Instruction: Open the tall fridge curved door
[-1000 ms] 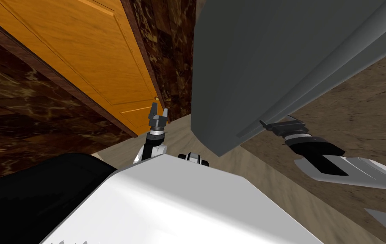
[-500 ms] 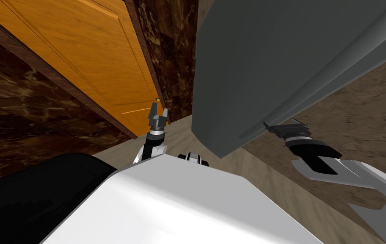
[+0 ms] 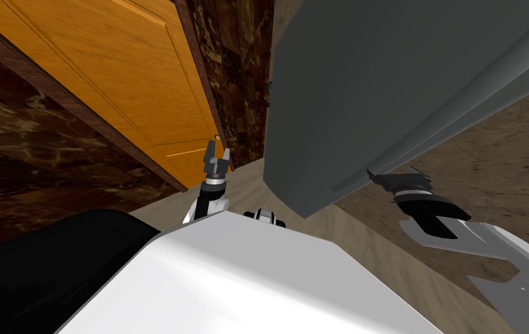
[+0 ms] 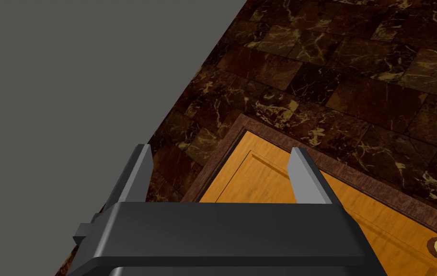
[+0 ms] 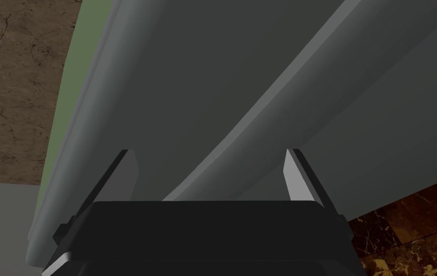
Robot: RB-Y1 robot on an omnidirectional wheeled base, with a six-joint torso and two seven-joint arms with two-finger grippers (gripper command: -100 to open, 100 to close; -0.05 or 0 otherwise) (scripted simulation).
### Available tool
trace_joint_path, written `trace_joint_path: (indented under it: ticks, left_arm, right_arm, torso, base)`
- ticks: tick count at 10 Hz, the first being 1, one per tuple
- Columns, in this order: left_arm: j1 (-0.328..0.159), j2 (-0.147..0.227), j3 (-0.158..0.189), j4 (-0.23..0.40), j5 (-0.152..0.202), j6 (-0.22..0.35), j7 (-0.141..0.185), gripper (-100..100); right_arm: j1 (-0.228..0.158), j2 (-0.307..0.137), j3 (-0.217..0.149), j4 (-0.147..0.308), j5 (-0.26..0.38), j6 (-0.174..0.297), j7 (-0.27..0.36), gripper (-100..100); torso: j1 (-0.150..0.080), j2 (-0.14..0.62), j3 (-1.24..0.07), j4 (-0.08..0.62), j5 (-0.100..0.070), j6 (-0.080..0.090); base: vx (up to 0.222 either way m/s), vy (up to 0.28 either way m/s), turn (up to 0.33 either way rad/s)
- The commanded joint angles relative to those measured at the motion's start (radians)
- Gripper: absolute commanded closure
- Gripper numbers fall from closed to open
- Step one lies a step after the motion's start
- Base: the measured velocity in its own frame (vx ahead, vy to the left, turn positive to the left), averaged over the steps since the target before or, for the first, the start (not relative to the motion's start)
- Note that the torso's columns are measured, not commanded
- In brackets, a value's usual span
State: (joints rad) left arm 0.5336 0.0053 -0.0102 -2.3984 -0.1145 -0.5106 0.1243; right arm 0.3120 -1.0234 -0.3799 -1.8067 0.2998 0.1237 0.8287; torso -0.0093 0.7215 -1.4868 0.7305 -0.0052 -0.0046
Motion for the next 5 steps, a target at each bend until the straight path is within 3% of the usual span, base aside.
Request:
trace_joint_path:
  ticks: [1, 4, 5]
  left_arm:
    - [0.0, 0.0, 0.0, 0.0, 0.0, 0.0, 0.0, 0]
    - [0.0, 0.0, 0.0, 0.0, 0.0, 0.0, 0.0, 0]
    - [0.0, 0.0, 0.0, 0.0, 0.0, 0.0, 0.0, 0]
  right_arm:
    - [-0.017, 0.047, -0.007, 0.055, 0.035, -0.004, 0.004, -100]
    - [-0.037, 0.086, -0.011, 0.102, 0.064, -0.007, 0.004, -100]
    - [-0.053, 0.115, -0.015, 0.138, 0.087, -0.009, 0.004, -100]
  torso:
    - [-0.001, -0.002, -0.001, -0.002, -0.002, 0.001]
    - [-0.004, -0.002, -0.001, -0.003, -0.005, -0.002]
    - [-0.004, -0.005, -0.003, -0.005, -0.005, -0.003]
  base:
    - [0.051, 0.088, -0.013]
    - [0.024, 0.069, -0.016]
    - [0.02, 0.114, 0.003]
